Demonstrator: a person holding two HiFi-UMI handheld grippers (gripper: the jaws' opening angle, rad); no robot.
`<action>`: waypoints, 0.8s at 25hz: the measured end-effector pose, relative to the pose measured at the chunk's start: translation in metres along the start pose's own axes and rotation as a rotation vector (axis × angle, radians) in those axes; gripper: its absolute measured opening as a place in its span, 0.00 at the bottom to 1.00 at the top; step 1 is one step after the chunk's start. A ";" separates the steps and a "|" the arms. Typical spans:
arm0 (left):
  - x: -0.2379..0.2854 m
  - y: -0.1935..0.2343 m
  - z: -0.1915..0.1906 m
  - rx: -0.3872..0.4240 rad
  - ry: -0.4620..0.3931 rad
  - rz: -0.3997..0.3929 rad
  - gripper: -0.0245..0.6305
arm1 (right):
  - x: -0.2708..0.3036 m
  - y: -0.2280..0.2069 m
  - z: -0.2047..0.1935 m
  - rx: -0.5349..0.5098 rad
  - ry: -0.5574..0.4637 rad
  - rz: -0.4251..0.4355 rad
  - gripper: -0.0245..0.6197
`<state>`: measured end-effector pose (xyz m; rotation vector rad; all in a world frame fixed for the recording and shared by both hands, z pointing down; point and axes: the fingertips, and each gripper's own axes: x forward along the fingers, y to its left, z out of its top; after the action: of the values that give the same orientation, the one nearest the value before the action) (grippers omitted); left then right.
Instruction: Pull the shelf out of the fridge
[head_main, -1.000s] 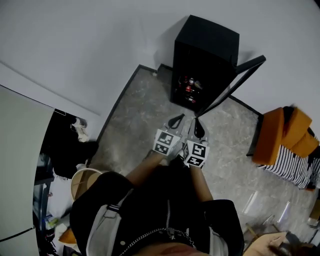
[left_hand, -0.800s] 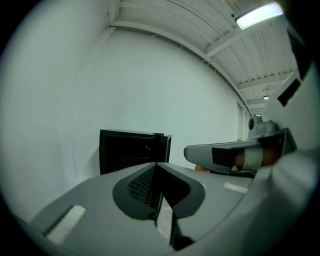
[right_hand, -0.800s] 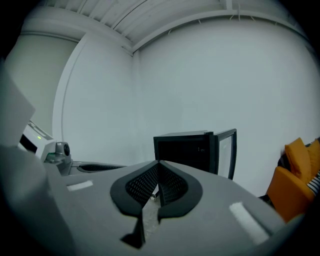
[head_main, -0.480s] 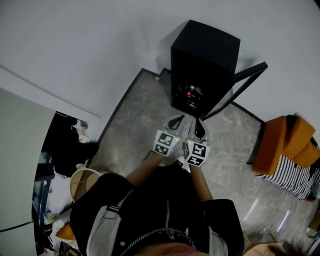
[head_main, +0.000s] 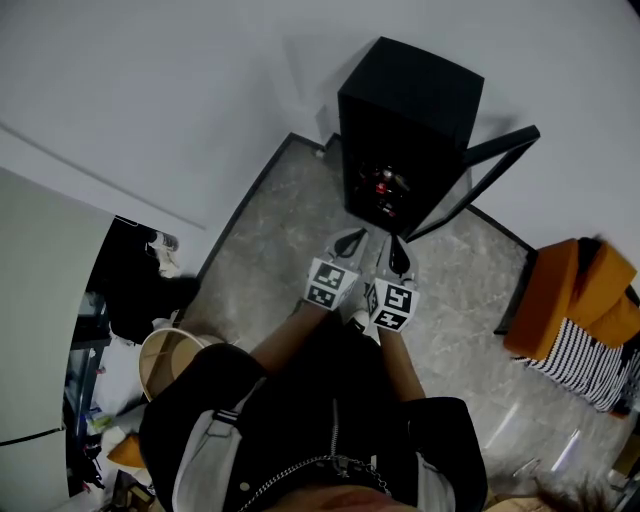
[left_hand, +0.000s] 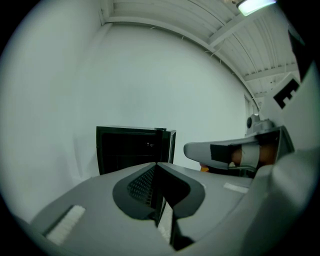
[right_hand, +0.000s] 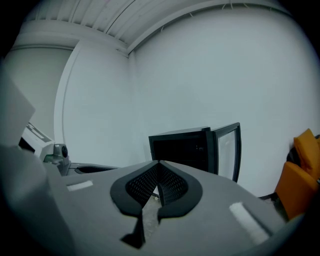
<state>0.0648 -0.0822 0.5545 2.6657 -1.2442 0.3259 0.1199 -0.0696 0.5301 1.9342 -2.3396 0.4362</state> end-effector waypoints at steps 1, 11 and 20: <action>0.002 0.000 0.001 -0.002 0.000 0.001 0.04 | 0.002 -0.002 0.000 0.001 0.004 0.002 0.03; 0.033 0.014 -0.001 -0.031 0.007 -0.008 0.04 | 0.026 -0.019 0.006 -0.004 -0.001 0.000 0.04; 0.085 0.052 0.016 -0.035 -0.003 -0.059 0.04 | 0.084 -0.029 0.022 -0.014 0.003 -0.043 0.04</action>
<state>0.0798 -0.1816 0.5658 2.6681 -1.1589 0.2895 0.1335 -0.1606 0.5336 1.9716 -2.2882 0.4180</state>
